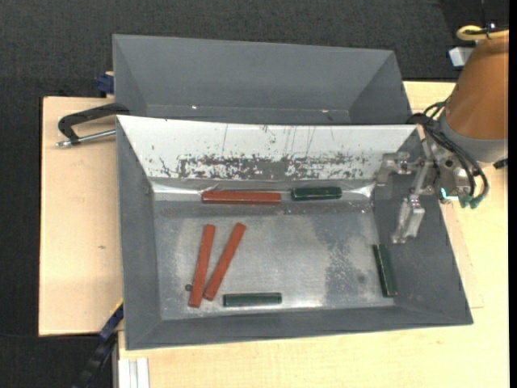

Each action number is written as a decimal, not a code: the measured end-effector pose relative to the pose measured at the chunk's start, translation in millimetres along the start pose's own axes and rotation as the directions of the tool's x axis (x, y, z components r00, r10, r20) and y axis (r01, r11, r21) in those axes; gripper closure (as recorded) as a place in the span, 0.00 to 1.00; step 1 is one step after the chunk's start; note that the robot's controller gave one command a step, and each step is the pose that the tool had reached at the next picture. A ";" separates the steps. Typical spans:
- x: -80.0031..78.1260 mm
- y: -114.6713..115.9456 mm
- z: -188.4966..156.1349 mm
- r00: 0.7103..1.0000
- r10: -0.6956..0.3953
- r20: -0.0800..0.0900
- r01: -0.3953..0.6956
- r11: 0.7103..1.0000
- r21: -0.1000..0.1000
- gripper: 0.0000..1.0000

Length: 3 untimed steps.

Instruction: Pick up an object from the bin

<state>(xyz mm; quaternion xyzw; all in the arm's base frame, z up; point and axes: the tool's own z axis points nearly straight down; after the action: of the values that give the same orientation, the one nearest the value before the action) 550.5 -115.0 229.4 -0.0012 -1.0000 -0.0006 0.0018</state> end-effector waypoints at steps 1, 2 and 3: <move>-1.5 0.5 -3.7 1.000 -0.002 0.007 0.002 1.000 0.001 0.00; -16.9 100.2 96.8 0.987 -0.158 0.006 0.158 0.987 0.001 1.00; -17.0 100.1 96.7 0.987 -0.158 0.006 0.158 0.987 0.001 0.00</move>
Offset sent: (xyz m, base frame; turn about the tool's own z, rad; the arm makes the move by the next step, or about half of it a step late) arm 0.0158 0.0991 -0.0977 -0.1580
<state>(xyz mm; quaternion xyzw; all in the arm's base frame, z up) 567.3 -14.8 132.8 0.0782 -0.9969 -0.0004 -0.0013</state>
